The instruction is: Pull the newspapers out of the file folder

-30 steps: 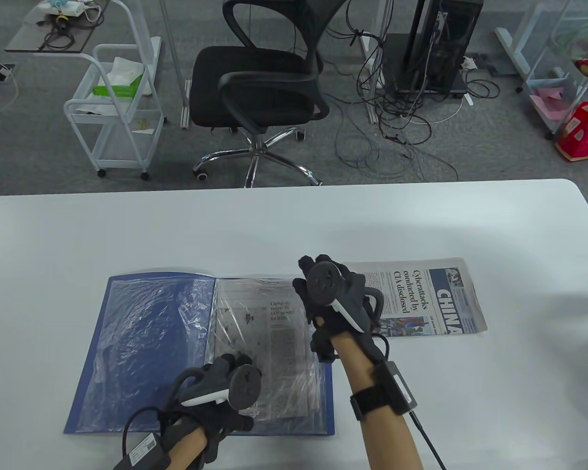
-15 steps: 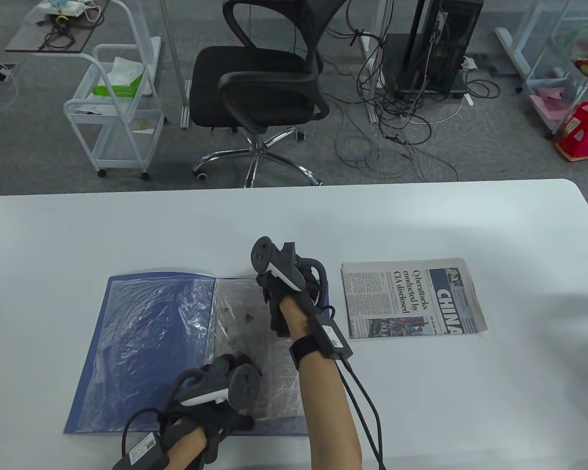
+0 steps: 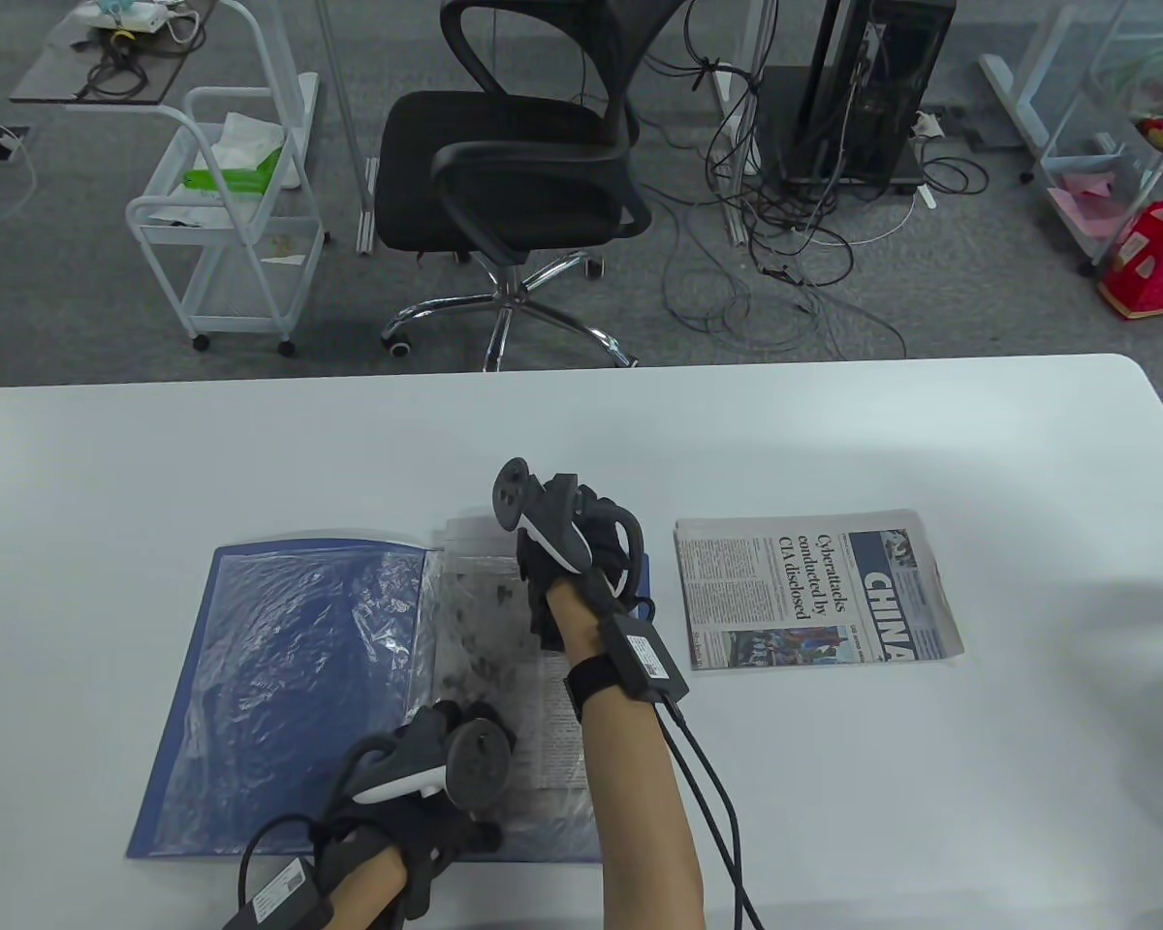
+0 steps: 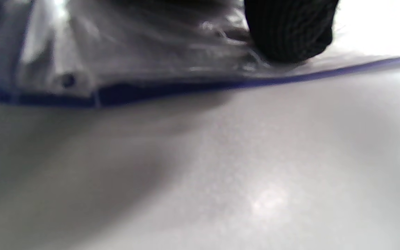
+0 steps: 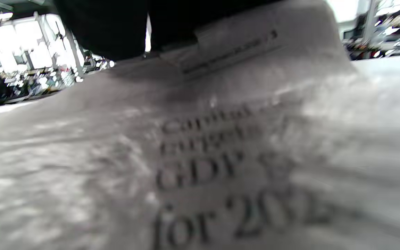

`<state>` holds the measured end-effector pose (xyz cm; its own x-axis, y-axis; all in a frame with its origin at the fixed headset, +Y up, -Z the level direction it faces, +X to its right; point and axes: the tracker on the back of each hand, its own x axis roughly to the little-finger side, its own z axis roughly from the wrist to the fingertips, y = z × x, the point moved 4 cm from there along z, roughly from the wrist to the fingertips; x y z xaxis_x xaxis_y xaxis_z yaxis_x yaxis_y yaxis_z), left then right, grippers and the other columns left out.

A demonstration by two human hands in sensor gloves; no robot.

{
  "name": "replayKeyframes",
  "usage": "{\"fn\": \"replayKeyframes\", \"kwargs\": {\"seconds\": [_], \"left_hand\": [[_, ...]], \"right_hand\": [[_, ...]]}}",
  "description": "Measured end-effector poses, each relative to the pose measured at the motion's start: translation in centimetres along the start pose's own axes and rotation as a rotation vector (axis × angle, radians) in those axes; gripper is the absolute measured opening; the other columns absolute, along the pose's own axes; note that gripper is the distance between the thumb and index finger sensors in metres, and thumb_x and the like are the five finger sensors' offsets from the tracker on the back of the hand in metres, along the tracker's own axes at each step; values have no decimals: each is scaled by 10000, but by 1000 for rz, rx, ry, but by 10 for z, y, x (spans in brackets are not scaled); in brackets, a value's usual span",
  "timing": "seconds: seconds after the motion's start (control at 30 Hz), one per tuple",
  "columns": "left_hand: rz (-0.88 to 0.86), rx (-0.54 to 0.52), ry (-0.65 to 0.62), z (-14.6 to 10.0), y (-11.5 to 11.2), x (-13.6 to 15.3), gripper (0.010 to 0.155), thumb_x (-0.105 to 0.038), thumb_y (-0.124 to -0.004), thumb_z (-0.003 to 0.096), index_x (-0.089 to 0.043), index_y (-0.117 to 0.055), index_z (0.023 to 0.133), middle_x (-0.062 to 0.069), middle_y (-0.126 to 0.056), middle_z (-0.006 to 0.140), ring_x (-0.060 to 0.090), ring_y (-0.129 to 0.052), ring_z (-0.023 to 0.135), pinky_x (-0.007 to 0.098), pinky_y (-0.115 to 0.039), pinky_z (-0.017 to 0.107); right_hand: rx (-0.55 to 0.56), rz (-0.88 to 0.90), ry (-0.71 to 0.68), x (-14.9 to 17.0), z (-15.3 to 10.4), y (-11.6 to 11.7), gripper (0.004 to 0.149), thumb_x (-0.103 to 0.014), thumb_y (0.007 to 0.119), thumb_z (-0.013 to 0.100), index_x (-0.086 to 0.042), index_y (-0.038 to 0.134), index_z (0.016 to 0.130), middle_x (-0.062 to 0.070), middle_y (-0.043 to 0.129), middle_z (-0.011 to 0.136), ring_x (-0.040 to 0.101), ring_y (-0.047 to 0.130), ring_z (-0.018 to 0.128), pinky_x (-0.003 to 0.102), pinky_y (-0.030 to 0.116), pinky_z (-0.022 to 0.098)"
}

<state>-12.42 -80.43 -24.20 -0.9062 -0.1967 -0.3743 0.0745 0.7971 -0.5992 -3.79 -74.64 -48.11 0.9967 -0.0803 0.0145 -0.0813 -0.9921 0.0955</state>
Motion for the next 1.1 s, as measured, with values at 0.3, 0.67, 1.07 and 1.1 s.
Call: {"fn": "replayKeyframes", "kwargs": {"seconds": [0.3,0.67,1.07,1.1], "left_hand": [[-12,7,11,-1,-1,1,866,-484,-728,461,-209,-204,1094,127,-33,1122,505,-94,995,658,-272,687],[-24,18,15,0,-1,3,854,-482,-726,460,-217,-212,1090,122,-45,1121,507,-99,994,657,-268,683],[-43,20,14,0,-1,4,853,-479,-733,459,-221,-216,1087,114,-44,1118,501,-95,994,654,-260,681],[-45,20,13,0,-1,4,852,-480,-732,459,-225,-215,1086,113,-46,1118,497,-94,994,653,-259,681]], "right_hand": [[43,-57,17,-5,2,-9,395,-357,817,380,-390,794,772,-76,874,776,198,903,618,534,720,617],[501,173,100,16,-14,-89,392,-395,752,419,-469,695,800,-171,835,866,134,897,755,458,733,668],[618,670,38,103,-62,-190,395,-335,750,394,-376,734,787,-56,912,759,148,1002,494,453,857,450],[619,719,54,115,-67,-196,395,-338,750,395,-370,735,789,-54,916,754,138,1011,465,443,870,425]]}}
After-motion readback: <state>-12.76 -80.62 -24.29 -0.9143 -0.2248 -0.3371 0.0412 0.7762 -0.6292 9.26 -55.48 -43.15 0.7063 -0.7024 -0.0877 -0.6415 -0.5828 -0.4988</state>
